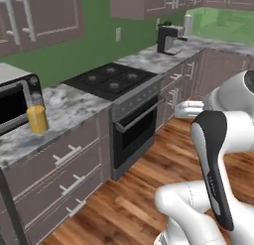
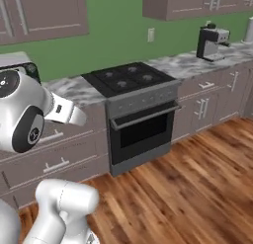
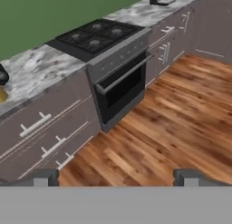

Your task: Move the kiwi and jam from the top shelf to the second highest shelf to make space. Then, place the pitcher from the counter on the cleared top shelf.

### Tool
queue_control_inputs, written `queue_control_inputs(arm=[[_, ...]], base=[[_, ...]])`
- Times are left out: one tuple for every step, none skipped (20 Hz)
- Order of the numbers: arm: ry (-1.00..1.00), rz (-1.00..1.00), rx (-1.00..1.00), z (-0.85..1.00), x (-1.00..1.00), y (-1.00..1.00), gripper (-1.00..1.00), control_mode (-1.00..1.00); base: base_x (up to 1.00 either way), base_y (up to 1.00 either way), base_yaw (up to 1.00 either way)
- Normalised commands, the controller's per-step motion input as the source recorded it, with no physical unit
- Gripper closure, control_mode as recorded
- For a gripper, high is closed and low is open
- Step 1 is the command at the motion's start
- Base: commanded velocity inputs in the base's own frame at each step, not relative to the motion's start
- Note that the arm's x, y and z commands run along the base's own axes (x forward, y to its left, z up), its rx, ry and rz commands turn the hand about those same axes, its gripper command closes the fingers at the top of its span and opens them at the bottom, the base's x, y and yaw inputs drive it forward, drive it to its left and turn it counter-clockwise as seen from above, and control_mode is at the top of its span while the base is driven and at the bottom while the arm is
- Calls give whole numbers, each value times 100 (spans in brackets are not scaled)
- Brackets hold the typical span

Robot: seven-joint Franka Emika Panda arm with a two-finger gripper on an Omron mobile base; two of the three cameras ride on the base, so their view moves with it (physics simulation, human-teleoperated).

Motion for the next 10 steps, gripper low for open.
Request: queue_control_inputs(arm=[[0, 0, 0, 0, 0, 0, -100, 100], [0, 0, 0, 0, 0, 0, -100, 100], [0, 0, 0, 0, 0, 0, -100, 100], [0, 0, 0, 0, 0, 0, -100, 100], [0, 0, 0, 0, 0, 0, -100, 100], [0, 0, 0, 0, 0, 0, -100, 100], [0, 0, 0, 0, 0, 0, -100, 100], [0, 0, 0, 0, 0, 0, -100, 100], [0, 0, 0, 0, 0, 0, -100, 100], [0, 0, 0, 0, 0, 0, -100, 100]], base=[[89, 16, 42], [89, 20, 42], [88, 28, 41], [84, 34, 40], [81, 39, 41], [81, 40, 41], [82, 42, 41], [82, 40, 41], [81, 40, 41], [77, 36, 42]])
